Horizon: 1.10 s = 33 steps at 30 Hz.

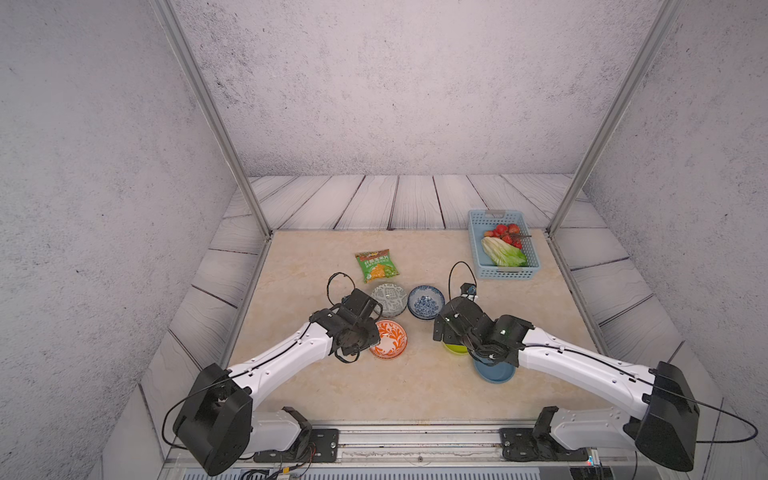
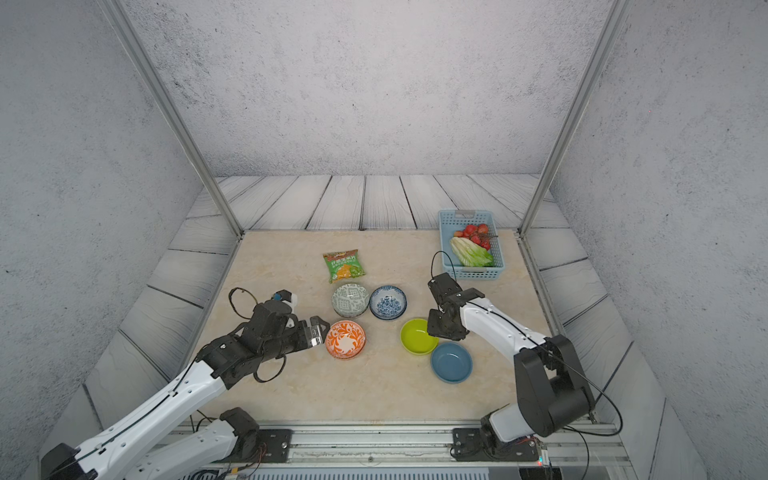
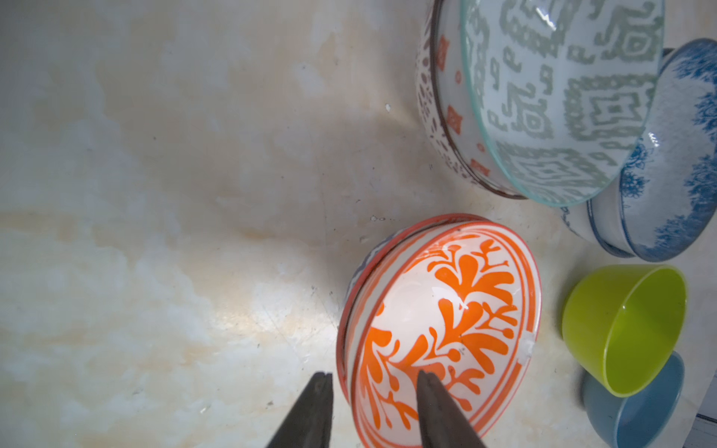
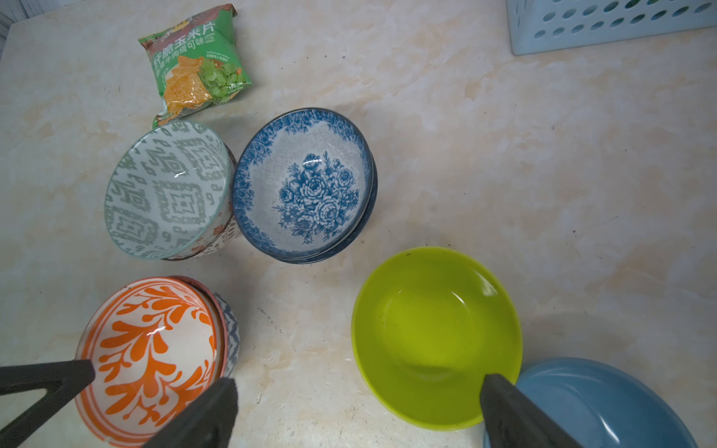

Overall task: Stack the bowls
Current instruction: Place the bowl on the bowl, then move the bowl to the center of the board.

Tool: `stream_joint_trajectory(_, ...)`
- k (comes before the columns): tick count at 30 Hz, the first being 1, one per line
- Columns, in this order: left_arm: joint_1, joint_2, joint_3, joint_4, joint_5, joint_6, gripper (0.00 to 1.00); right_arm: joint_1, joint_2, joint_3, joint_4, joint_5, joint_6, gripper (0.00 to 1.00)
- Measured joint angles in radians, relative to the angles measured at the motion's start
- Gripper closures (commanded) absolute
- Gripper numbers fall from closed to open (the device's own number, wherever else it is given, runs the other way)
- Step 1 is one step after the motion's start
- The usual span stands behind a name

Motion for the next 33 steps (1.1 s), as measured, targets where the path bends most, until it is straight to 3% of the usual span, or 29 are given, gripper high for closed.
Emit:
stream_joint_trajectory(12,0.000,-0.142,0.008,-0.076,-0.060,0.065,0.55,-0.035,-0.043,-0.017,-0.042,-0.006,0.032,0.01)
stream_joint_trajectory(17,0.000,-0.228,0.007,-0.072,-0.082,0.132,0.48,-0.191,-0.096,-0.055,-0.076,-0.101,0.019,0.03)
stream_joint_trajectory(24,0.003,-0.346,-0.082,0.002,-0.078,0.173,0.38,-0.409,-0.100,-0.131,-0.092,-0.283,-0.074,0.17)
stream_joint_trajectory(28,0.009,-0.369,-0.101,0.011,-0.074,0.183,0.30,-0.457,-0.023,-0.114,-0.093,-0.339,-0.147,0.32)
stream_joint_trajectory(32,0.018,-0.391,-0.110,0.038,-0.065,0.192,0.02,-0.483,0.087,-0.064,-0.121,-0.352,-0.216,0.41)
stream_joint_trajectory(33,0.020,-0.396,-0.113,0.043,-0.061,0.194,0.00,-0.487,0.111,-0.049,-0.127,-0.354,-0.231,0.45)
